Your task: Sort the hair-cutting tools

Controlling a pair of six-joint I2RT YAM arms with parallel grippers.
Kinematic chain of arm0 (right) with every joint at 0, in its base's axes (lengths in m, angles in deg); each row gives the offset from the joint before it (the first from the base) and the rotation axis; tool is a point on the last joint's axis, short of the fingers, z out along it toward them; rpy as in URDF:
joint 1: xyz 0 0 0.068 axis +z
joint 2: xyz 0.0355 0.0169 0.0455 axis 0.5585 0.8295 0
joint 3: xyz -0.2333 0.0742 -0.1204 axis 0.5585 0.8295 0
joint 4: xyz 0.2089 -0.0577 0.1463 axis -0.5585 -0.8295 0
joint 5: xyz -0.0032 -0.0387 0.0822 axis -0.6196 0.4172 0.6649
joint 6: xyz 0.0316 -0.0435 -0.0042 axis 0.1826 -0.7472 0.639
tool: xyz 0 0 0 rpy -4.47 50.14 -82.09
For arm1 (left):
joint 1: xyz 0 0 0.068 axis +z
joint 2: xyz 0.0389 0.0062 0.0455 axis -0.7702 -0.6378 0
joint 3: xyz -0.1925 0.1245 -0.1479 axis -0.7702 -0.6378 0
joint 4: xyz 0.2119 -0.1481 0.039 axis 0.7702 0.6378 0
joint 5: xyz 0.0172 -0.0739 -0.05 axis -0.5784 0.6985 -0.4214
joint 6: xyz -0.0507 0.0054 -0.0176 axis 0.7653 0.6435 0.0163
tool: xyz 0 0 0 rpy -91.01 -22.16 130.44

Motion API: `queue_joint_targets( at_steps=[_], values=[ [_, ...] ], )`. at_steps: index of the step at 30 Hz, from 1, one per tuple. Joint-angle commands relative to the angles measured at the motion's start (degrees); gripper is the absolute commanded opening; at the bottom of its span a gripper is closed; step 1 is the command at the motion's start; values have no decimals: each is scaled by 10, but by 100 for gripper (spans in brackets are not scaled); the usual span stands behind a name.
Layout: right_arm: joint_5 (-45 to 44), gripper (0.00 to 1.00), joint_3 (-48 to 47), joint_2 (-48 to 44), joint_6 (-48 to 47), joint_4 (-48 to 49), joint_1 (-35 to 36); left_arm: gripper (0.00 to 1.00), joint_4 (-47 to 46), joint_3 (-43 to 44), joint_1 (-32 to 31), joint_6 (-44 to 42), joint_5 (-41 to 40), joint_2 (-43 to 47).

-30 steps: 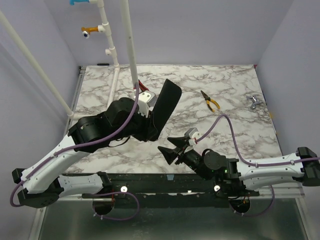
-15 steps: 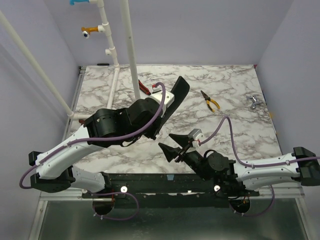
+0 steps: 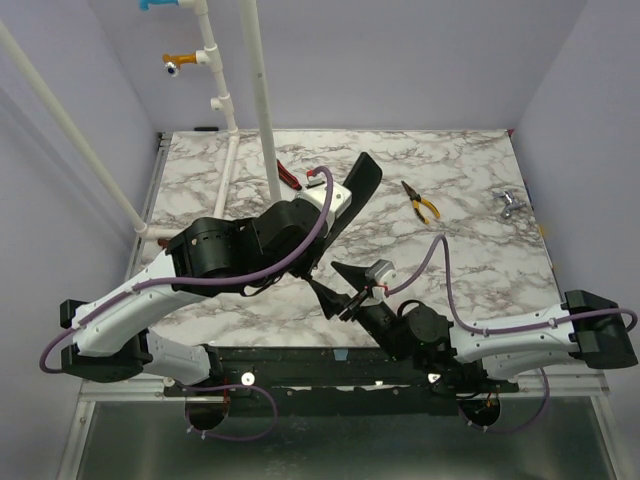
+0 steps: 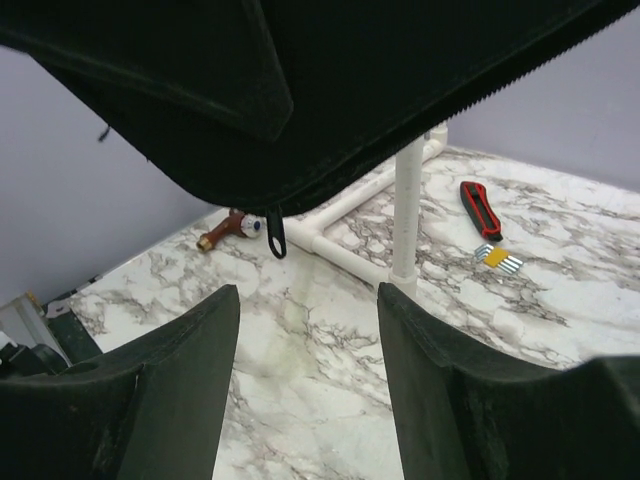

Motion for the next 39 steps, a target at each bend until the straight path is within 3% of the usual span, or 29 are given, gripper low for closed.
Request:
queue_joint_targets(
  at_steps=[1,11,24,28,39],
  values=[
    [-11,60,-26,9,-27,59,2,0,-9,17,-8,1,-25,-1],
    [0,53,-44,33,-31,67,2,0,-27,-6,-11,4,-15,5],
    [-12,22,-56,47,-27,61,1,0,-39,-27,-11,8,-7,18],
    [-19,1,-56,49,-22,60,1,0,-42,-36,-11,9,-6,23],
    [-77,1,-56,52,-19,25,1,0,-64,-77,-12,10,-16,57]
  ],
)
